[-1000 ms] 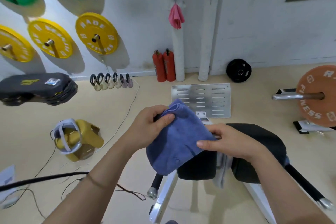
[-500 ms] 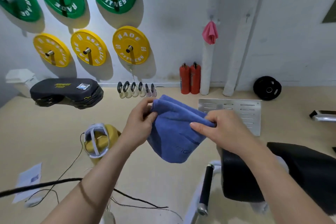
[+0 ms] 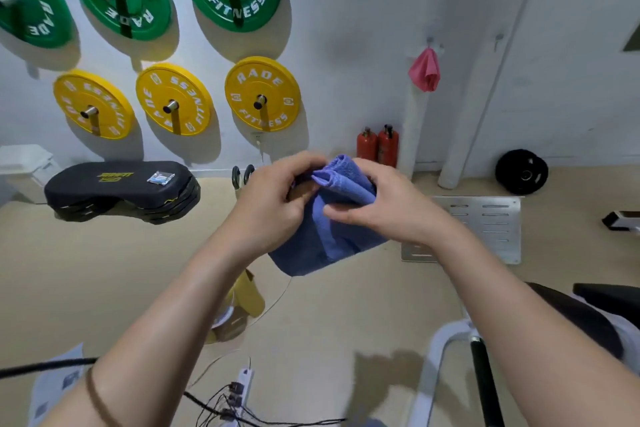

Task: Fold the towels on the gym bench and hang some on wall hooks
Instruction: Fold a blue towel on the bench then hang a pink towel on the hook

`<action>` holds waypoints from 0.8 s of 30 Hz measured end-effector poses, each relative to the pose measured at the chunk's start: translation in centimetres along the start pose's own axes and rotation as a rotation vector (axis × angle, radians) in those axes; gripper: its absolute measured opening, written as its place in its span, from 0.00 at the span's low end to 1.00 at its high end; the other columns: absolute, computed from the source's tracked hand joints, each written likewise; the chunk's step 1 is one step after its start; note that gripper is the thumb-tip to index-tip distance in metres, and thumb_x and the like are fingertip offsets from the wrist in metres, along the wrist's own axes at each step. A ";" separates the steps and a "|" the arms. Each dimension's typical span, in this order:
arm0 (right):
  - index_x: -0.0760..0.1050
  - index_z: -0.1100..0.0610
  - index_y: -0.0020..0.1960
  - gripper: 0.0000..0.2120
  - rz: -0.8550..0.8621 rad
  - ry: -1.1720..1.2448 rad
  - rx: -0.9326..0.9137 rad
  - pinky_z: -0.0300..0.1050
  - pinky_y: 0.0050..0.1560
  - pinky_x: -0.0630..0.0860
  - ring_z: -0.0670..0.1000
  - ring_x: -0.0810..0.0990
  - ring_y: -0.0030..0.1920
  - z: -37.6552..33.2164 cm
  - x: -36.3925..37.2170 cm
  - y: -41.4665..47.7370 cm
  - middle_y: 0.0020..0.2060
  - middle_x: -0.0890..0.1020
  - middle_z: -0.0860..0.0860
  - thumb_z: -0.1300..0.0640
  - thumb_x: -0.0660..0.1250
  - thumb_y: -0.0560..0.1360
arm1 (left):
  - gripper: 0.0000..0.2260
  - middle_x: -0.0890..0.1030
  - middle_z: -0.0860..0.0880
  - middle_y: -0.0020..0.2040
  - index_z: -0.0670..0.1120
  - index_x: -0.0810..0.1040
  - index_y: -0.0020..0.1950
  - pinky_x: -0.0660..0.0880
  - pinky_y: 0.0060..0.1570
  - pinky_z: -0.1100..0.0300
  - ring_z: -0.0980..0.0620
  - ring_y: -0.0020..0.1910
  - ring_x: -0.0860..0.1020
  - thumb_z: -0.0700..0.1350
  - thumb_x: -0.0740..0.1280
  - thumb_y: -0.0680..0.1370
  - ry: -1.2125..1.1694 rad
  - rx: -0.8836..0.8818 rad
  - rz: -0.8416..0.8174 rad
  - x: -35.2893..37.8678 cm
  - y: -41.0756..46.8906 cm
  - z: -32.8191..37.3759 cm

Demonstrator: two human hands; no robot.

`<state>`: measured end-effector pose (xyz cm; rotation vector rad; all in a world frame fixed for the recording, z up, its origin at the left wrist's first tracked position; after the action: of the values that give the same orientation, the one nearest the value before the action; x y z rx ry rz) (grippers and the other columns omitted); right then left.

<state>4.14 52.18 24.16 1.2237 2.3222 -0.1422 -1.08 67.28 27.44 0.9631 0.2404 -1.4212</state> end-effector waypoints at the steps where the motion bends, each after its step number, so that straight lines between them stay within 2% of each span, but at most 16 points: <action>1: 0.77 0.44 0.51 0.12 0.048 0.034 0.011 0.41 0.44 0.74 0.39 0.78 0.41 0.1 0.1 0.8 0.39 0.81 0.40 0.47 0.73 0.69 | 0.13 0.80 0.60 0.49 0.56 0.76 0.55 0.72 0.50 0.64 0.59 0.50 0.77 0.39 0.61 0.77 0.044 0.033 -0.008 -0.1 0.6 -0.3; 2: 0.78 0.47 0.48 0.08 0.098 0.050 0.018 0.42 0.42 0.74 0.40 0.77 0.38 0.3 -0.1 1.4 0.36 0.80 0.41 0.49 0.73 0.70 | 0.11 0.80 0.59 0.50 0.54 0.75 0.57 0.72 0.49 0.62 0.58 0.51 0.77 0.42 0.60 0.78 0.086 0.044 -0.009 -0.3 1.2 -0.9; 4: 0.79 0.50 0.47 0.07 0.144 0.052 0.024 0.42 0.43 0.75 0.41 0.78 0.38 0.7 -0.6 2.3 0.36 0.81 0.43 0.49 0.72 0.72 | 0.09 0.80 0.57 0.49 0.54 0.75 0.57 0.73 0.46 0.57 0.55 0.49 0.77 0.51 0.58 0.79 0.128 -0.009 0.004 -0.5 2.2 -2.8; 6: 0.79 0.51 0.49 0.07 0.145 0.078 0.011 0.38 0.43 0.75 0.40 0.78 0.39 0.7 -1.2 3.3 0.38 0.82 0.44 0.50 0.70 0.74 | 0.14 0.80 0.53 0.42 0.50 0.75 0.51 0.73 0.42 0.53 0.52 0.43 0.77 0.56 0.55 0.80 0.131 -0.068 0.004 -0.5 3.2 -4.9; 8: 0.79 0.51 0.50 0.07 0.140 0.066 0.016 0.39 0.43 0.75 0.41 0.78 0.40 1.1 -1.8 4.8 0.40 0.82 0.44 0.49 0.67 0.76 | 0.17 0.76 0.51 0.37 0.47 0.73 0.45 0.67 0.37 0.53 0.49 0.38 0.74 0.56 0.51 0.80 0.198 -0.059 0.025 -0.3 4.6 -6.5; 12: 0.77 0.46 0.54 0.07 0.107 -0.025 -0.012 0.48 0.52 0.75 0.45 0.79 0.47 3.3 -3.5 8.9 0.45 0.82 0.43 0.48 0.62 0.79 | 0.17 0.73 0.52 0.37 0.46 0.71 0.45 0.60 0.36 0.56 0.49 0.37 0.70 0.55 0.49 0.80 0.328 -0.010 0.060 0.1 8.7 -8.4; 16: 0.77 0.49 0.58 0.09 0.018 0.200 0.033 0.41 0.50 0.76 0.43 0.80 0.48 7.2 -6.6 14.3 0.47 0.82 0.44 0.53 0.61 0.80 | 0.18 0.76 0.51 0.35 0.47 0.73 0.42 0.66 0.35 0.52 0.51 0.35 0.72 0.57 0.53 0.80 0.292 -0.022 -0.031 1.6 15.3 -11.8; 18: 0.77 0.50 0.59 0.10 0.017 0.243 0.042 0.44 0.54 0.77 0.44 0.81 0.51 9.6 -9.1 17.6 0.50 0.83 0.46 0.57 0.61 0.80 | 0.22 0.78 0.48 0.35 0.45 0.74 0.40 0.70 0.37 0.49 0.50 0.36 0.74 0.61 0.52 0.79 0.248 -0.093 -0.069 3.1 19.5 -13.9; 20: 0.78 0.51 0.58 0.10 0.031 0.197 0.038 0.52 0.58 0.76 0.49 0.82 0.53 11.8 -12.2 21.0 0.51 0.83 0.49 0.58 0.63 0.79 | 0.25 0.80 0.46 0.38 0.46 0.77 0.42 0.72 0.41 0.48 0.49 0.38 0.76 0.65 0.54 0.78 0.209 -0.175 -0.122 4.9 24.1 -15.7; 21: 0.78 0.51 0.56 0.09 0.048 0.138 0.031 0.55 0.59 0.76 0.51 0.81 0.54 12.7 -13.9 22.5 0.50 0.83 0.50 0.56 0.63 0.77 | 0.22 0.81 0.48 0.40 0.47 0.78 0.45 0.74 0.43 0.49 0.51 0.40 0.78 0.64 0.57 0.78 0.184 -0.203 -0.175 6.0 26.4 -16.5; 23: 0.77 0.51 0.53 0.09 0.056 -0.002 0.015 0.57 0.57 0.75 0.51 0.80 0.52 13.9 -17.1 25.1 0.47 0.83 0.48 0.53 0.63 0.74 | 0.11 0.82 0.54 0.47 0.55 0.77 0.54 0.76 0.50 0.55 0.58 0.47 0.79 0.58 0.65 0.76 0.057 -0.207 -0.273 8.1 30.4 -16.8; 24: 0.77 0.51 0.51 0.08 0.041 -0.057 0.004 0.57 0.56 0.76 0.50 0.80 0.50 14.3 -18.6 26.3 0.46 0.82 0.47 0.53 0.63 0.74 | 0.15 0.80 0.57 0.52 0.58 0.74 0.59 0.75 0.54 0.60 0.61 0.52 0.78 0.56 0.69 0.74 -0.034 -0.203 -0.297 8.9 32.3 -16.4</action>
<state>39.29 49.28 24.38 1.2526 2.2471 -0.1654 36.17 67.48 24.78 0.7571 0.5094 -1.6460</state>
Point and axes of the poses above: each hand's wrist, its own y-axis towards the middle knuckle, its own x-axis out of the palm, z = x × y, the point moved 4 cm from there along y, towards the middle knuckle
